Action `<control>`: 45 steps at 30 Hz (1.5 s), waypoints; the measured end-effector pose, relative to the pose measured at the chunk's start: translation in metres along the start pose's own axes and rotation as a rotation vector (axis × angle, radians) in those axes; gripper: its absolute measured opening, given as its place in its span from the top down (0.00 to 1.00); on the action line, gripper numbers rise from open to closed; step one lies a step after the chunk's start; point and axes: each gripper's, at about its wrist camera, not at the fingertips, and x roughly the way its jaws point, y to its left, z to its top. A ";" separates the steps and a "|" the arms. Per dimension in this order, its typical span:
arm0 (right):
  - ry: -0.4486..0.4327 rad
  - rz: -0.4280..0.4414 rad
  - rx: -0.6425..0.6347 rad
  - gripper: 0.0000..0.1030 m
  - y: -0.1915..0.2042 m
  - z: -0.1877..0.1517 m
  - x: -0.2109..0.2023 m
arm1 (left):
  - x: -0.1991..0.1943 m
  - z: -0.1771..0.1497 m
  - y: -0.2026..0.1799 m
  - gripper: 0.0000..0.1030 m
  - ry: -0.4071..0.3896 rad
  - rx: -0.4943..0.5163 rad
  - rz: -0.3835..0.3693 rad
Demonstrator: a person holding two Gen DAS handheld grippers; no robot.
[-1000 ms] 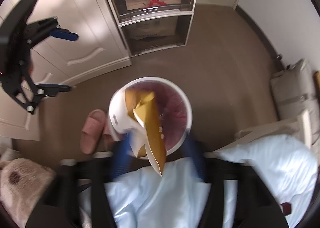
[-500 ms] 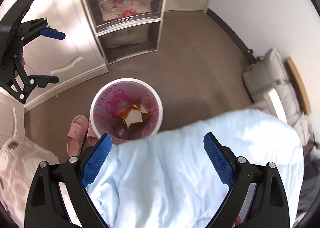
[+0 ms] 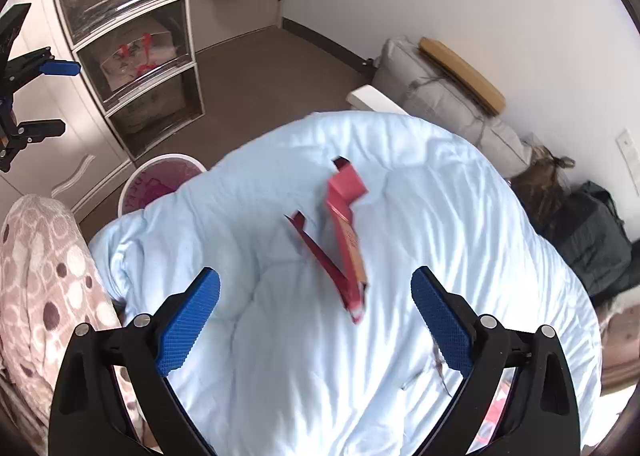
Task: Collect trash
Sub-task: 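Move both tools back over the bed toward the wrapper and plastic lid, then grasp the red-and-white snack wrapper with the right tool while the left tool grasps the clear plastic lid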
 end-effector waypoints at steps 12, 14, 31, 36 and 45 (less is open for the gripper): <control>0.011 -0.137 0.330 0.09 -0.131 -0.159 -0.068 | 0.015 0.075 -0.155 0.05 -0.047 0.223 -0.125; 0.018 -0.167 0.383 0.09 -0.149 -0.190 -0.078 | 0.020 0.082 -0.181 0.05 -0.047 0.242 -0.154; 0.074 -0.255 0.833 0.07 -0.247 -0.427 -0.132 | 0.091 0.102 -0.368 0.05 0.059 0.350 -0.308; 0.090 -0.225 0.887 0.07 -0.260 -0.461 -0.115 | 0.118 0.097 -0.391 0.05 0.120 0.363 -0.308; 0.085 -0.134 1.005 0.07 -0.289 -0.500 -0.080 | 0.169 0.092 -0.393 0.05 0.234 0.282 -0.325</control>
